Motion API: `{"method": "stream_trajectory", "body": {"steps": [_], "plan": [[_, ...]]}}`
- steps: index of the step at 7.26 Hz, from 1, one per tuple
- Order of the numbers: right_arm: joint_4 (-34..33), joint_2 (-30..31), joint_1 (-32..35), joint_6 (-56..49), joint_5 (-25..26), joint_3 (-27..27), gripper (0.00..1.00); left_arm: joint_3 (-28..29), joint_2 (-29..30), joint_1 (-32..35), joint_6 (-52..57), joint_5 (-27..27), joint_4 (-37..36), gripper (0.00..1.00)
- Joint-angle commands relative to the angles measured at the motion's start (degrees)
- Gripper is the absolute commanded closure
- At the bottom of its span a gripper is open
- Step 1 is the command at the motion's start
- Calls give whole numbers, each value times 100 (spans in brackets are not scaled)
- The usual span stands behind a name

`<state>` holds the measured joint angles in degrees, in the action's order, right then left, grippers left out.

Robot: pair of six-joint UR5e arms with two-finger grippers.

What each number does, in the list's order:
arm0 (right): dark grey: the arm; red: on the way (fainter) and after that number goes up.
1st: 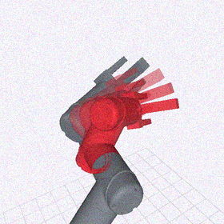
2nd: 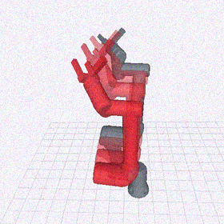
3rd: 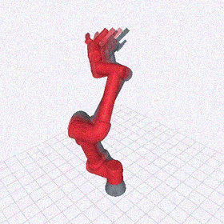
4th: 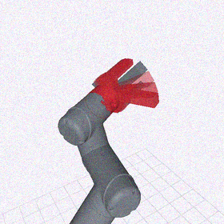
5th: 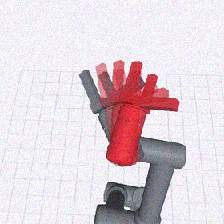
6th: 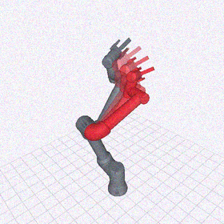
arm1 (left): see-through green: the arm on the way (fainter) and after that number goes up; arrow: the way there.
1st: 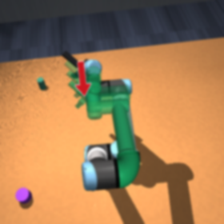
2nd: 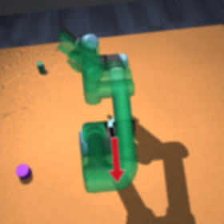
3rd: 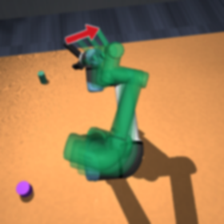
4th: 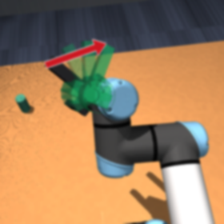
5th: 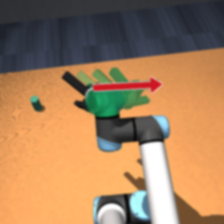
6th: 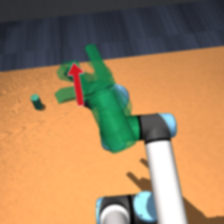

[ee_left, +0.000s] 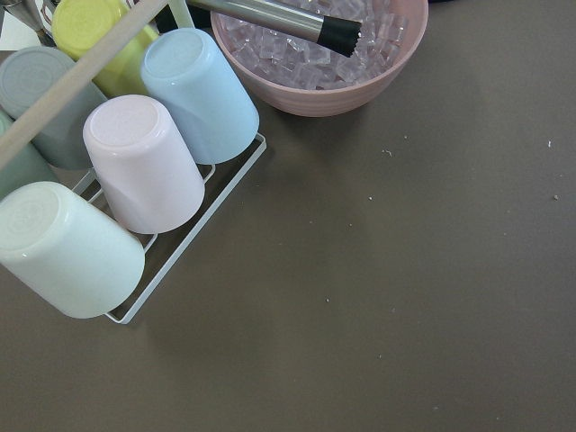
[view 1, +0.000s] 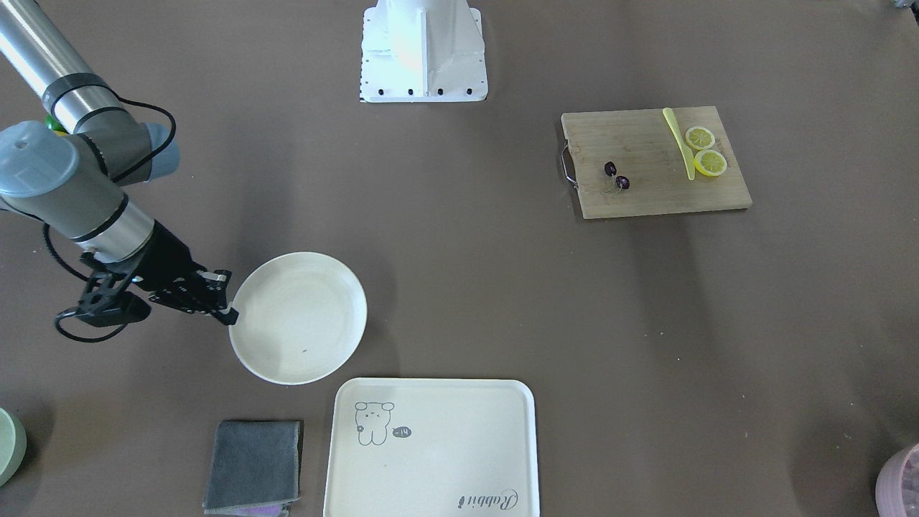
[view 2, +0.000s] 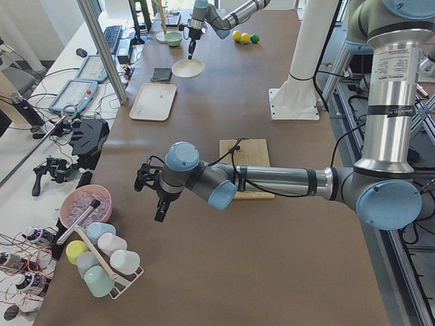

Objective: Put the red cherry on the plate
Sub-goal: 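Carry the white plate toward the table centre and set it down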

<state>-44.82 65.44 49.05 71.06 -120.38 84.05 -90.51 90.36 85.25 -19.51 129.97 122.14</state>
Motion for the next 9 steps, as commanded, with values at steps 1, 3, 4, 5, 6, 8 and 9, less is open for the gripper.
{"method": "stream_trajectory", "body": {"steps": [1,3,4,5,6,8,9], "plan": [[-62,-460,-954,180,704,59,100,25,-10,9,0,186,12,3],[-351,-706,-1651,153,1522,7,100,42,7,9,0,186,3,3],[-535,-804,-1732,171,1552,7,100,42,34,9,0,186,3,3],[-537,-787,-1828,180,1561,7,100,42,51,9,0,186,3,3],[-537,-796,-1847,189,1553,33,100,34,60,9,0,186,12,3],[-528,-752,-1873,180,1692,24,0,-27,104,1,-244,160,46,2],[-528,-743,-1708,154,1641,59,0,-89,209,1,-377,177,55,2]]}}
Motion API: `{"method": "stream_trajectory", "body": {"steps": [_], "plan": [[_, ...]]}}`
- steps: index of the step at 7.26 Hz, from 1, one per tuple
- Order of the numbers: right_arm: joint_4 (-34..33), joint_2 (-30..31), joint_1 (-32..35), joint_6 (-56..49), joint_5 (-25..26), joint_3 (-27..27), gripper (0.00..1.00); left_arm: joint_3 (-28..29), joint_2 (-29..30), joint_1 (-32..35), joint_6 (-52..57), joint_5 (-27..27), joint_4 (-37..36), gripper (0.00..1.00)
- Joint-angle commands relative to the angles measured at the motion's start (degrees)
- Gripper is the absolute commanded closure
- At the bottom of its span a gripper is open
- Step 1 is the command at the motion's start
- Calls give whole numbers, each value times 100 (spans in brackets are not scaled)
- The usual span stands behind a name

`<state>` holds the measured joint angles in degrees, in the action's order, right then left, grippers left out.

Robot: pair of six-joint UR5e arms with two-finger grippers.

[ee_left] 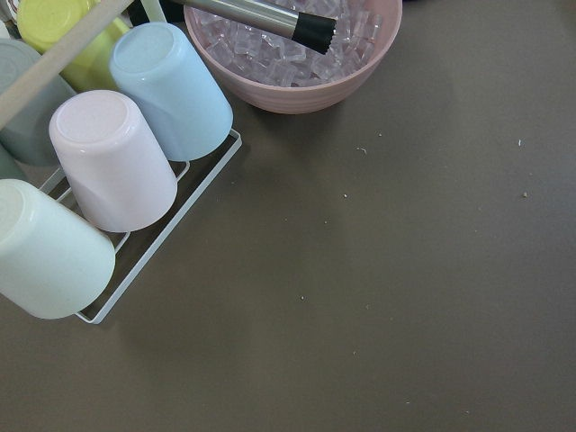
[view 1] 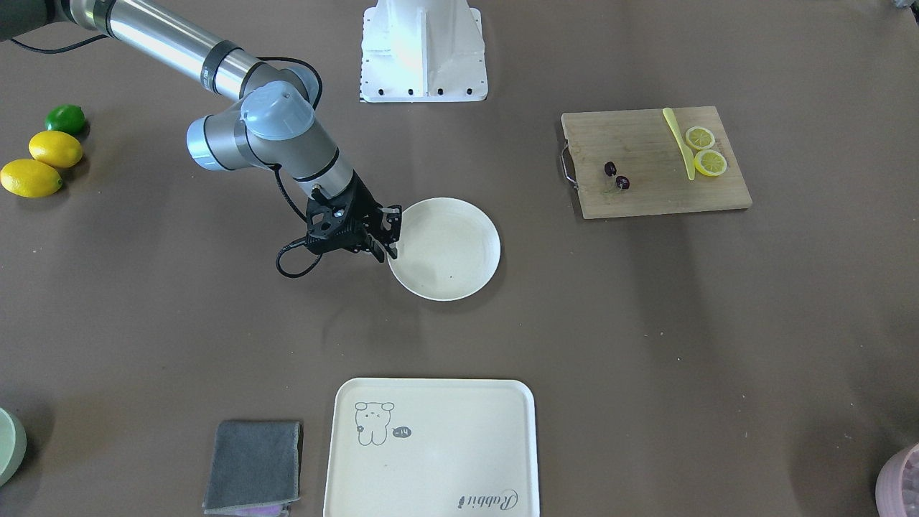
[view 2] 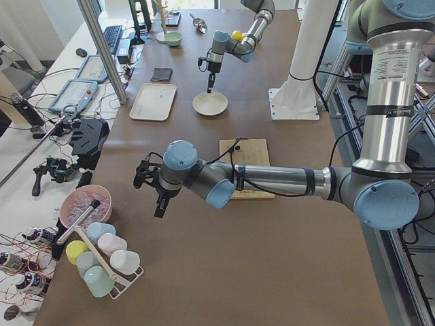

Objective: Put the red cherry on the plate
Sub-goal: 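Release the plate with the right gripper while the left arm reaches toward the board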

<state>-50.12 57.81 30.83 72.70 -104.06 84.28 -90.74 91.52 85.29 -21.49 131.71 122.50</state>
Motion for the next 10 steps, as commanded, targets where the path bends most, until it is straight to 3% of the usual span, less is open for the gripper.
{"method": "stream_trajectory", "body": {"steps": [1,2,3,4,6,10], "plan": [[-24,142,473,-45,-410,149,0,-153,285,-143,-572,12,2,2],[-24,256,982,-80,-1119,193,0,-345,287,-501,-1054,-14,2,2],[-15,414,1361,-141,-1474,220,0,-643,296,-1018,-1903,-127,-24,2],[-15,624,1669,-350,-1625,264,0,-1160,218,-1797,-2791,-816,-25,2],[-7,942,1996,-703,-1776,308,0,-1988,-98,-3231,-4164,-1829,-94,3],[2,1021,2103,-695,-1662,291,0,-2668,-161,-5361,-6013,-3544,-1105,3]]}}
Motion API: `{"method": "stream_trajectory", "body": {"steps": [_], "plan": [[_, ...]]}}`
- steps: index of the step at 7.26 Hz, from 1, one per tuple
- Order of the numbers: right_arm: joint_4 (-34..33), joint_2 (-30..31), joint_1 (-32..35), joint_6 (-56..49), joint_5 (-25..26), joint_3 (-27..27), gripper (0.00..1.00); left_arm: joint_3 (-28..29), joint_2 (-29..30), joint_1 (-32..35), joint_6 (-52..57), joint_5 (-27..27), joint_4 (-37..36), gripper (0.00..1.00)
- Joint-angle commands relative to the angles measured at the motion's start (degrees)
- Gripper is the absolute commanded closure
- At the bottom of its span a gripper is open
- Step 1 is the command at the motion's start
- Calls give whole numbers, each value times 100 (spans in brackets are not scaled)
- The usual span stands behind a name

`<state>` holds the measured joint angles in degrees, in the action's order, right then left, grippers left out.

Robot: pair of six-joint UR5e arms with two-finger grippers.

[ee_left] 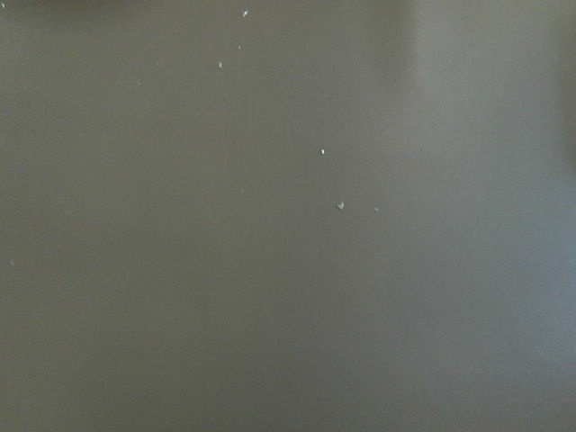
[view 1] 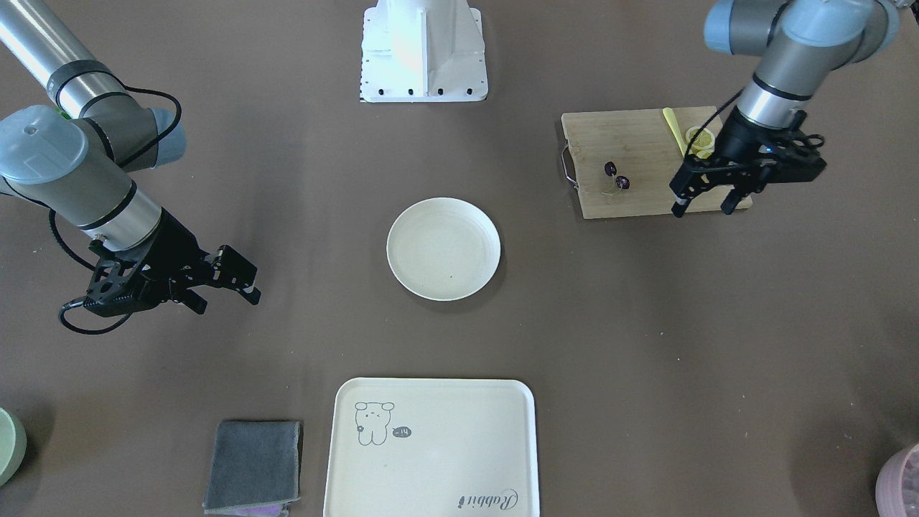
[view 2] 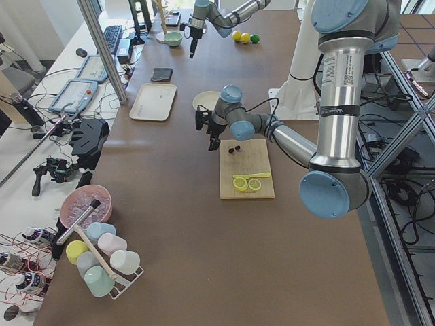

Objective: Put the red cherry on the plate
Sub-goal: 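Lower the left gripper onto the dark red cherries and grasp their stems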

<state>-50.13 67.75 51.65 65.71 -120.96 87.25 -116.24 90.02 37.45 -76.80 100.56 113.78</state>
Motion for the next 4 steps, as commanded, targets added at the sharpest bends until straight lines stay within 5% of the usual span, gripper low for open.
{"method": "stream_trajectory", "body": {"steps": [1,4], "plan": [[3,37,12,3,116,-7,0,-57,-11,-842,-633,-606,-242,6],[3,54,-32,3,336,20,0,197,-11,-1082,-854,-643,-233,7]]}}
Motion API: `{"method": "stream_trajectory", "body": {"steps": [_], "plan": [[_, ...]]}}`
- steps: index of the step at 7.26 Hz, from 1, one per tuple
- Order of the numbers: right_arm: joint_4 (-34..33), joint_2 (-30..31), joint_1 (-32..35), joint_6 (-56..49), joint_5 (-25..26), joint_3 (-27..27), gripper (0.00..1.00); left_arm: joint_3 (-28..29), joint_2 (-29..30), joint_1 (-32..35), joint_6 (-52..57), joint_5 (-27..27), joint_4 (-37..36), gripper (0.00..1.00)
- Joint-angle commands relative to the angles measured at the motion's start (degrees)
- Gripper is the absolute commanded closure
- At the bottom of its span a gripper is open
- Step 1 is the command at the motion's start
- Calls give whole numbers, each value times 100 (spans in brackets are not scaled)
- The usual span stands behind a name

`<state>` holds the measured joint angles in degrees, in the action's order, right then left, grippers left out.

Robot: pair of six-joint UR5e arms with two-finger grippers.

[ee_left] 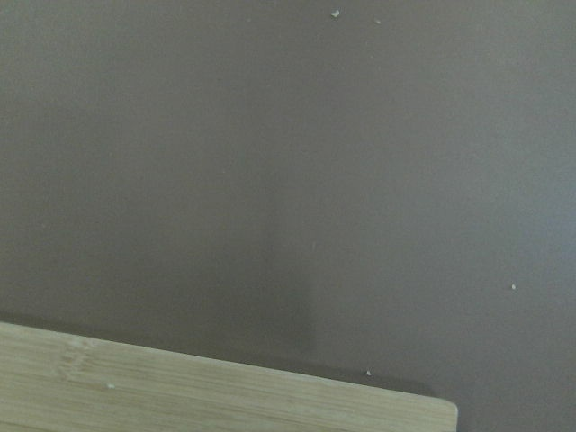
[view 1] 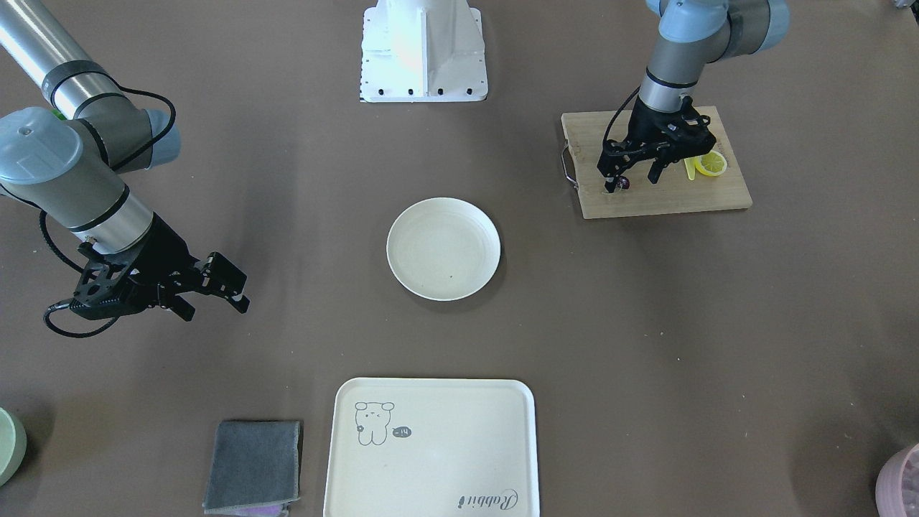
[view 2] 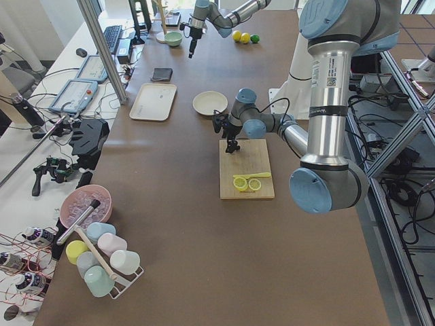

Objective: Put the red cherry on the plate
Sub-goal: 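Lower the left gripper onto the dark red cherries and grasp their stems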

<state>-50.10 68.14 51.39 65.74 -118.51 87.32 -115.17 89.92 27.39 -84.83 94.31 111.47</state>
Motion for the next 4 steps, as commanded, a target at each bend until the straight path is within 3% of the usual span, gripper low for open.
{"method": "stream_trajectory", "body": {"steps": [1,2,4], "plan": [[0,15,-6,0,143,13,0,91,0,-111,-43,-18,-3,9],[0,15,-6,0,144,22,0,100,-9,-146,-51,-18,-3,18],[0,41,-6,0,152,22,0,82,-105,-216,-51,-18,-3,25]]}}
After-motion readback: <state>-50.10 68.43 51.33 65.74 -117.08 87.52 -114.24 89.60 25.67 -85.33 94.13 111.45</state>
